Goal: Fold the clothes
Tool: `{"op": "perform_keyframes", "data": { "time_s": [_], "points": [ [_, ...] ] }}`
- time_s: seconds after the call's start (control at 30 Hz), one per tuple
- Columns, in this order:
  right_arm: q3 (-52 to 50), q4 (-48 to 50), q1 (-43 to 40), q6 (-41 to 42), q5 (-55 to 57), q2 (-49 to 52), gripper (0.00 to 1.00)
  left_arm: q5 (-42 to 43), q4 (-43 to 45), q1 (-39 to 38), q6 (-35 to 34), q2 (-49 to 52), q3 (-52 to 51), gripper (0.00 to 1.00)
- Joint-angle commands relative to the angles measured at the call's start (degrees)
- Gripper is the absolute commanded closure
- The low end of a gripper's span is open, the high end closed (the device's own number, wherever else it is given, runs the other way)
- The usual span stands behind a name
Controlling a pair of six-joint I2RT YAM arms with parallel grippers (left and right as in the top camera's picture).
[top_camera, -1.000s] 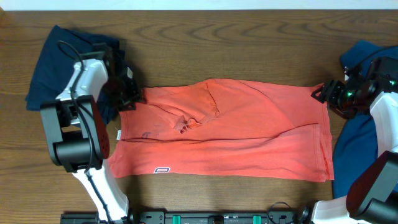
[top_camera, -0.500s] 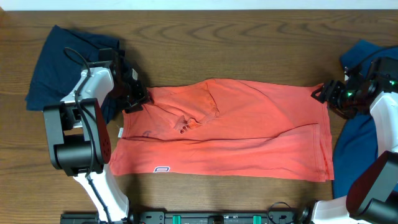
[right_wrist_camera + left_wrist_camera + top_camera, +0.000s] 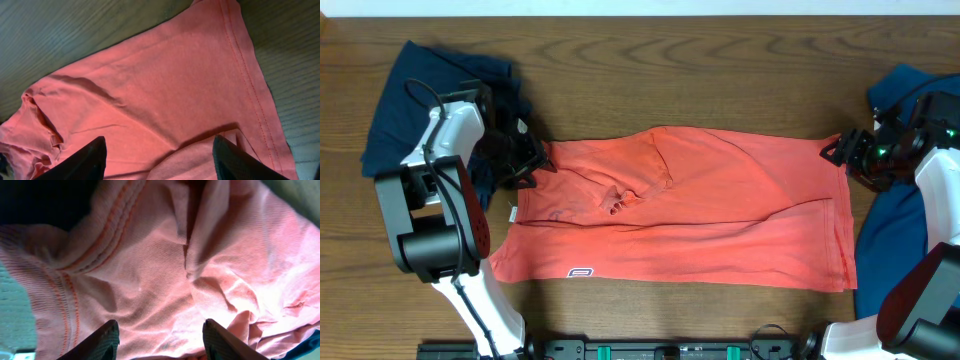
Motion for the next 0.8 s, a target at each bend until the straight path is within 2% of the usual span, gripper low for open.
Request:
{"op": "perform_keyframes", "data": {
  "time_s": [0.0, 0.27, 0.43, 0.57, 0.67, 0.77],
  "points": [
    [0.3, -0.1, 0.4, -0.3, -0.1, 0.1, 0.34, -1.1, 1.5, -1.0, 0.6, -1.4, 0.6, 0.43],
    [0.3, 0.0, 0.4, -0.3, 0.0, 0.1, 0.34, -1.9, 7.8, -6.2, 0.5, -1.4, -1.7, 0.42],
    [0.3, 0.0, 0.4, -0.3, 0.0, 0.1, 0.34, -8.2, 7.8, -8.4, -0.3, -1.0, -1.7, 0.42],
    [0.3, 0.0, 0.4, -0.3, 0.0, 0.1, 0.34, -8.3, 8.0, -8.7, -1.0, -0.9, -1.8, 0.43],
    [0.3, 0.0, 0.4, -0.3, 0.0, 0.1, 0.34, -8.3, 8.6, -8.7, -1.7, -0.9, -1.8, 0.59],
    [0.3, -0.1, 0.4, -0.3, 0.0, 0.1, 0.34, -8.2, 9.6, -8.7, -2.3, -0.9, -1.8, 0.61]
  ]
}}
